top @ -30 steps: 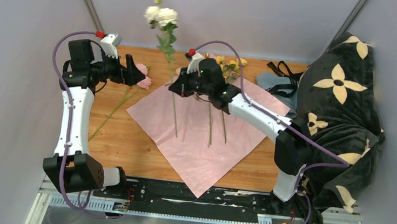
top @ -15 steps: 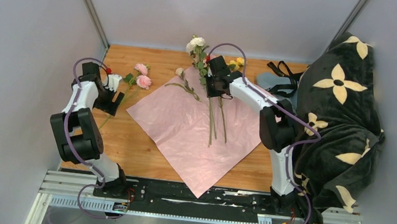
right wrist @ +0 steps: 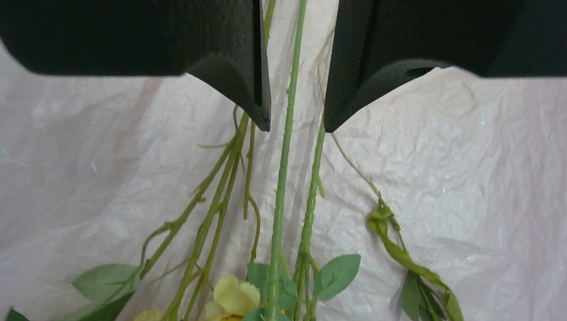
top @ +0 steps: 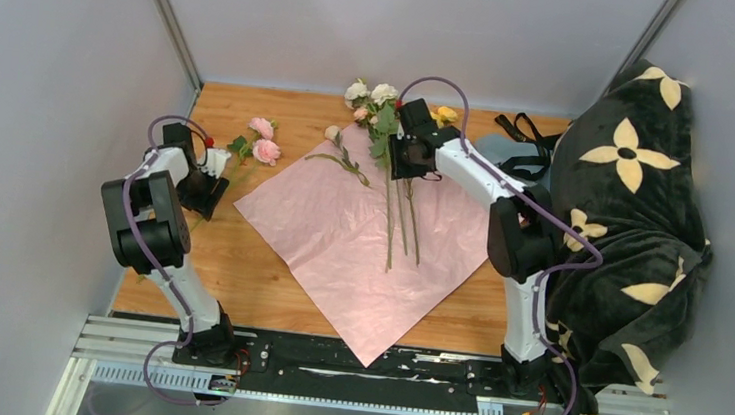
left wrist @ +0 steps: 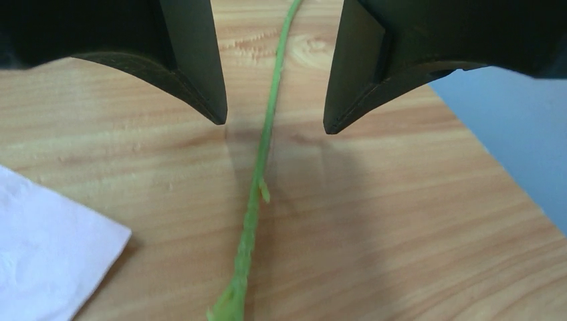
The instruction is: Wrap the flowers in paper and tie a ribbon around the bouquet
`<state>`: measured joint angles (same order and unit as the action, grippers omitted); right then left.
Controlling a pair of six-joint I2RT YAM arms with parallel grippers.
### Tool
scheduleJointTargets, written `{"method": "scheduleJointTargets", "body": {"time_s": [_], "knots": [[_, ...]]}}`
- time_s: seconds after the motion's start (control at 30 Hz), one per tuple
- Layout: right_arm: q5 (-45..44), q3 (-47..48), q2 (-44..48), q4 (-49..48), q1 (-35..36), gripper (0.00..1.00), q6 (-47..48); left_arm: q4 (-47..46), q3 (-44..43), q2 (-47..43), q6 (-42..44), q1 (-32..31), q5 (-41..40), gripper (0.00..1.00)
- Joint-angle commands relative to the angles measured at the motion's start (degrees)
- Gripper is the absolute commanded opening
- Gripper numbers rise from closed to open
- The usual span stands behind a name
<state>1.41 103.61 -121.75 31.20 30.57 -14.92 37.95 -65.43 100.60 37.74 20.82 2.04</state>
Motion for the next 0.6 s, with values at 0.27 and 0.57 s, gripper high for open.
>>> {"method": "scheduleJointTargets", "body": {"time_s": [0.27,0.57], "knots": [[-3.1,-6.1,13.4,3.2,0.5,0.40,2.2,-0.3,-10.3,9.8,-2.8,-2.2,6.8,0.62],[-4.6,-3.9,13.5,4.1,0.4,0.40,1.7,1.9,-13.4,15.1,-4.5,-3.1,8.7,0.43]]}}
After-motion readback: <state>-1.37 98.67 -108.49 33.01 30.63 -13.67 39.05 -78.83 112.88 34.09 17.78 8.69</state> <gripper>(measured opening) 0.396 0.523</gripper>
